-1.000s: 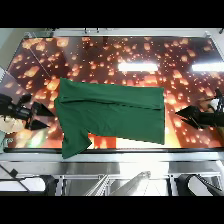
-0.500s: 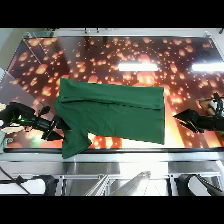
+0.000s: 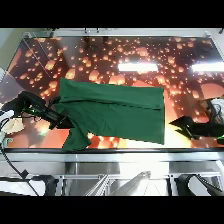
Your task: Fold the shirts.
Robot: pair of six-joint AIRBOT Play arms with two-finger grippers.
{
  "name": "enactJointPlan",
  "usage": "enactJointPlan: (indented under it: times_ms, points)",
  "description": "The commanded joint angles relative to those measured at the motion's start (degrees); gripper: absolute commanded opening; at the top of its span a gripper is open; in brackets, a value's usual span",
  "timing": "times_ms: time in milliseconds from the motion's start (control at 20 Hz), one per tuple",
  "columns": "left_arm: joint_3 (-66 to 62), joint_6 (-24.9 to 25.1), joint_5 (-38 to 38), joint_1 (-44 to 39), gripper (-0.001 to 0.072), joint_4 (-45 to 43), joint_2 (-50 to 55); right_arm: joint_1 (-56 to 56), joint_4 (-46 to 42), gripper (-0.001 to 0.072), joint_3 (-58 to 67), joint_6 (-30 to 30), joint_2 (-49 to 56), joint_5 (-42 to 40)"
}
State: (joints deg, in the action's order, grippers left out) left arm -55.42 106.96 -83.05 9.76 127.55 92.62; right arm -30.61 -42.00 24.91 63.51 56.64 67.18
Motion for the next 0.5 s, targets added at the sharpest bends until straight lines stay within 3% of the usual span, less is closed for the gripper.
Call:
enactJointPlan:
  times_ms: [0,50,350,450]
  points:
    - [-1.03,0.72,-1.14,-1.03,0.0033,-0.07,0.17,0.0,-0.42,0.0639,-5.03,0.98,1.03,-2.51]
    - [-1.03,1.03,-1.33,-0.9,0.0033,-0.02,0.17,0.0,-0.46,0.0566,-5.44,1.05,2.08,-2.58]
    - [-1.03,1.97,-2.38,-0.92,0.0033,0.0,0.17,1.86,-0.04,0.0561,-5.44,0.79,11.5,-3.5]
    - [-1.03,2.1,-3.06,-0.92,0.0033,0.07,0.17,6.49,2.58,0.0507,-5.44,-0.17,13.7,-5.75]
